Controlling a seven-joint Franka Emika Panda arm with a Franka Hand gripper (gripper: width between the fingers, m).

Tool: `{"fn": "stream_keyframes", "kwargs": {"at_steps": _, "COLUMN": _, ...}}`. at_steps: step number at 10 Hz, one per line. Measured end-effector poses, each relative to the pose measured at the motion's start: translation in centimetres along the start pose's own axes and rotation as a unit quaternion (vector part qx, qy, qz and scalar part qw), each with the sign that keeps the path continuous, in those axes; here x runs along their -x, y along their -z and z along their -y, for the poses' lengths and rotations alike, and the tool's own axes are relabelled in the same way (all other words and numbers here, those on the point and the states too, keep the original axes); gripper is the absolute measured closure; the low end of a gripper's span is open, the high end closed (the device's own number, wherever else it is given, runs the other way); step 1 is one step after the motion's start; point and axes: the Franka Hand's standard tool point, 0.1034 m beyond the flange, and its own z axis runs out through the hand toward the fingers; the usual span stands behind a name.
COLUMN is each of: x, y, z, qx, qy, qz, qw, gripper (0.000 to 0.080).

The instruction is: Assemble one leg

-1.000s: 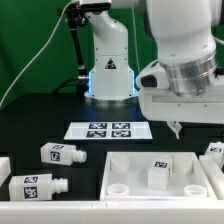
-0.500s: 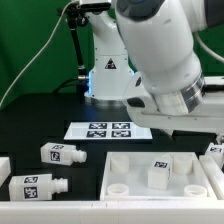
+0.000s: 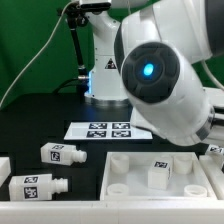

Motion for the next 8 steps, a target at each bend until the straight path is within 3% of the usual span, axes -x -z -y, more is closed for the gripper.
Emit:
{"fn": "stream_keyframes", "kwargs": {"at_steps": 4, "x": 1.5, "y": -0.4, "z": 2.5, "qx": 0.001, "qy": 0.026, "qz": -0.008, "qw": 1.0, "gripper": 0.015}}
{"fn": "stream_keyframes", "kwargs": {"at_steps": 6, "x": 0.9, "y": -0.6, "z": 2.7, "qx": -0.006, "qy": 0.038, "qz": -0.02, "qw": 0.999, "gripper": 0.015}}
{"fn": "stream_keyframes", "kwargs": {"at_steps": 8, "x": 0.0, "y": -2.0, "z": 2.3, "qx": -0.008, "qy": 0.038, "qz": -0.026, "qw": 0.999, "gripper": 0.015}}
